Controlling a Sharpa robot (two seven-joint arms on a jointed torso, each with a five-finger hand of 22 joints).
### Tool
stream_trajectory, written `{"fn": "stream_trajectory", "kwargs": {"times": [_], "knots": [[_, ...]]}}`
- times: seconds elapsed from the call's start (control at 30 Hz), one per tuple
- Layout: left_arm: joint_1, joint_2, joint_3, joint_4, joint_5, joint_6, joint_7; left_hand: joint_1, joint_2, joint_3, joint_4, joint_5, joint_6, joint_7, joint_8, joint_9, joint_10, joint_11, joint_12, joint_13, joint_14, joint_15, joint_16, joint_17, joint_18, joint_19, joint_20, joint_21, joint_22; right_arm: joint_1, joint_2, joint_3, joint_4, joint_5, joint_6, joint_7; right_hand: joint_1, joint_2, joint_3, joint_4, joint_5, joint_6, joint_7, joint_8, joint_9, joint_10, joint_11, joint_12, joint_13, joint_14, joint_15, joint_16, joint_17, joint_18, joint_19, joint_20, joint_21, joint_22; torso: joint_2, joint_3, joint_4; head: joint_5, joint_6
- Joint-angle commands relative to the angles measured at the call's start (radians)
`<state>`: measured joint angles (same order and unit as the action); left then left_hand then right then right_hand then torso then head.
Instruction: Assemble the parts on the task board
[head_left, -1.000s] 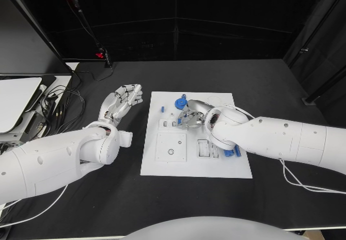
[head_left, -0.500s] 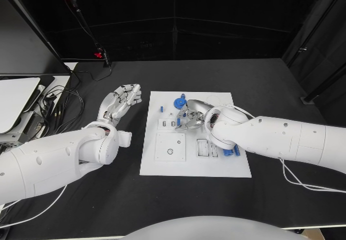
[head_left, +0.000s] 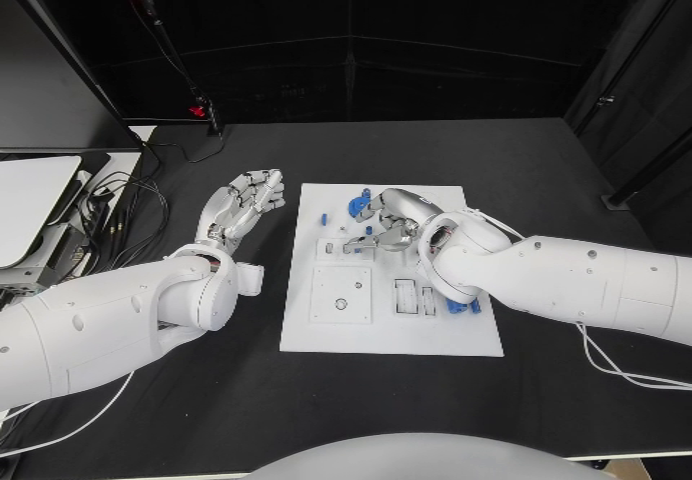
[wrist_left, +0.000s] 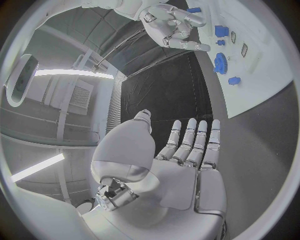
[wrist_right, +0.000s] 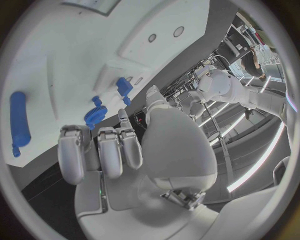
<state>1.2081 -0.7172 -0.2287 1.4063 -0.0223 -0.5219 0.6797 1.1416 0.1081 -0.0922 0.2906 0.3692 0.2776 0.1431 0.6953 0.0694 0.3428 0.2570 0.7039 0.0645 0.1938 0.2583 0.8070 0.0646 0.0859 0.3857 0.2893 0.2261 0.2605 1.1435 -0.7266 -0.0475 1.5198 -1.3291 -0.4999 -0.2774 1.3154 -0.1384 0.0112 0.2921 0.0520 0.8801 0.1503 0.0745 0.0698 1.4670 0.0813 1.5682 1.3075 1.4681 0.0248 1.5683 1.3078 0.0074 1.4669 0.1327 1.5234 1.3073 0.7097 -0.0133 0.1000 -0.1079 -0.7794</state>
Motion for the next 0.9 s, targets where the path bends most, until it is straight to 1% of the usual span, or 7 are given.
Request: {"fn": "stream_trajectory", "kwargs": {"times": [0.03,0.33,0.57,0.63,0.67,0.73,0.9], "knots": [[0.006,-0.002,0.001,0.007,-0.007,0.036,0.138,0.012,0.001,-0.008,0.001,0.003,-0.013,0.153,-0.004,-0.002,-0.002,0.003,-0.002,-0.001,-0.001,0.0,-0.004,-0.001,0.009,0.024,0.001,0.016,0.013,0.013,-0.033,0.002,0.037,0.119,-0.188,0.149,-0.01,0.031,0.009,-0.002,0.01,0.005,-0.009,0.003,0.001,0.104,-0.016,0.003,0.263,0.103,-0.014,0.002,0.263,0.016,0.041,-0.007,-0.024,0.226,-0.002,-0.0013,0.001,0.001,0.0],[0.06,-0.016,0.0,0.025,-0.156,0.1,-0.037,-0.003,0.011,-0.075,0.002,-0.063,-0.172,0.058,-0.035,-0.004,0.174,-0.025,0.075,0.021,0.201,-0.043,0.057,0.018,0.056,0.184,-0.004,0.14,0.073,0.075,-0.181,0.002,0.144,0.631,-0.168,0.412,-0.08,0.115,-0.051,-0.006,0.132,0.003,-0.003,0.012,0.004,0.104,-0.015,0.003,0.263,0.103,-0.013,0.002,0.263,0.066,-0.117,-0.012,-0.208,0.139,-0.003,-0.0005,-0.0045,0.016,0.003],[0.138,-0.015,-0.006,0.01,-0.377,0.16,-0.229,0.0,0.023,-0.131,0.001,-0.077,-0.191,0.04,0.063,-0.002,0.603,-0.154,0.364,0.233,0.63,-0.188,0.297,0.203,0.094,0.467,-0.094,0.363,0.183,0.084,-0.241,0.0,0.149,0.884,0.029,0.6,-0.093,0.206,-0.118,-0.004,0.147,-0.042,0.016,0.024,0.002,-0.146,0.012,-0.218,0.084,-0.19,0.003,-0.355,-0.075,0.167,-0.541,0.011,-0.76,-0.121,-0.01,0.0017,-0.0128,0.01,0.0],[0.16,-0.008,-0.007,0.002,-0.433,0.177,-0.287,-0.003,0.025,-0.148,-0.001,-0.078,-0.159,0.032,0.1,-0.003,0.838,-0.168,0.614,0.68,0.785,-0.206,0.454,0.412,0.09,0.534,-0.134,0.484,0.262,0.085,-0.251,0.0,0.148,0.953,0.058,0.628,-0.115,0.221,-0.135,-0.002,0.149,-0.056,0.023,0.03,0.002,-0.215,0.021,-0.278,0.034,-0.249,0.013,-0.427,-0.144,0.168,-0.552,0.015,-0.788,-0.135,-0.012,0.0024,-0.0135,0.008,0.003],[0.177,-0.001,-0.007,-0.002,-0.476,0.191,-0.332,-0.001,0.023,-0.161,0.0,-0.076,-0.108,0.038,0.108,-0.003,1.059,-0.15,0.79,1.153,1.056,-0.213,0.641,0.907,0.086,0.553,-0.136,0.599,0.349,0.085,-0.254,0.0,0.148,0.978,0.066,0.636,-0.135,0.234,-0.15,0.0,0.154,-0.067,0.029,0.038,0.003,-0.263,0.027,-0.317,-0.001,-0.296,0.021,-0.477,-0.194,0.168,-0.562,0.019,-0.812,-0.147,-0.013,0.0027,-0.0142,0.008,0.003],[0.189,0.003,-0.008,-0.005,-0.511,0.205,-0.366,-0.005,0.023,-0.173,-0.001,-0.075,-0.064,0.048,0.1,-0.004,1.191,-0.141,0.856,1.432,1.24,-0.203,0.732,1.258,0.053,0.662,-0.135,0.808,0.576,0.085,-0.26,-0.001,0.148,1.033,0.083,0.656,-0.163,0.245,-0.171,-0.005,0.156,-0.088,0.04,0.047,0.003,-0.307,0.038,-0.348,-0.03,-0.347,0.032,-0.521,-0.242,0.166,-0.575,0.027,-0.838,-0.158,-0.01,0.0009,-0.0143,0.007,0.009],[0.234,0.026,-0.008,-0.015,-0.665,0.302,-0.516,-0.01,0.02,-0.199,0.0,-0.077,0.043,0.072,0.042,-0.003,1.228,-0.107,0.867,1.506,1.377,-0.167,0.764,1.506,-0.026,0.944,-0.113,1.203,1.073,0.084,-0.265,-0.001,0.143,1.128,0.114,0.699,-0.235,0.275,-0.224,0.0,0.161,-0.134,0.051,0.084,0.007,-0.373,0.051,-0.369,-0.068,-0.414,0.045,-0.536,-0.296,0.165,-0.601,0.041,-0.88,-0.172,-0.011,0.0009,-0.0165,0.004,0.014]]}}
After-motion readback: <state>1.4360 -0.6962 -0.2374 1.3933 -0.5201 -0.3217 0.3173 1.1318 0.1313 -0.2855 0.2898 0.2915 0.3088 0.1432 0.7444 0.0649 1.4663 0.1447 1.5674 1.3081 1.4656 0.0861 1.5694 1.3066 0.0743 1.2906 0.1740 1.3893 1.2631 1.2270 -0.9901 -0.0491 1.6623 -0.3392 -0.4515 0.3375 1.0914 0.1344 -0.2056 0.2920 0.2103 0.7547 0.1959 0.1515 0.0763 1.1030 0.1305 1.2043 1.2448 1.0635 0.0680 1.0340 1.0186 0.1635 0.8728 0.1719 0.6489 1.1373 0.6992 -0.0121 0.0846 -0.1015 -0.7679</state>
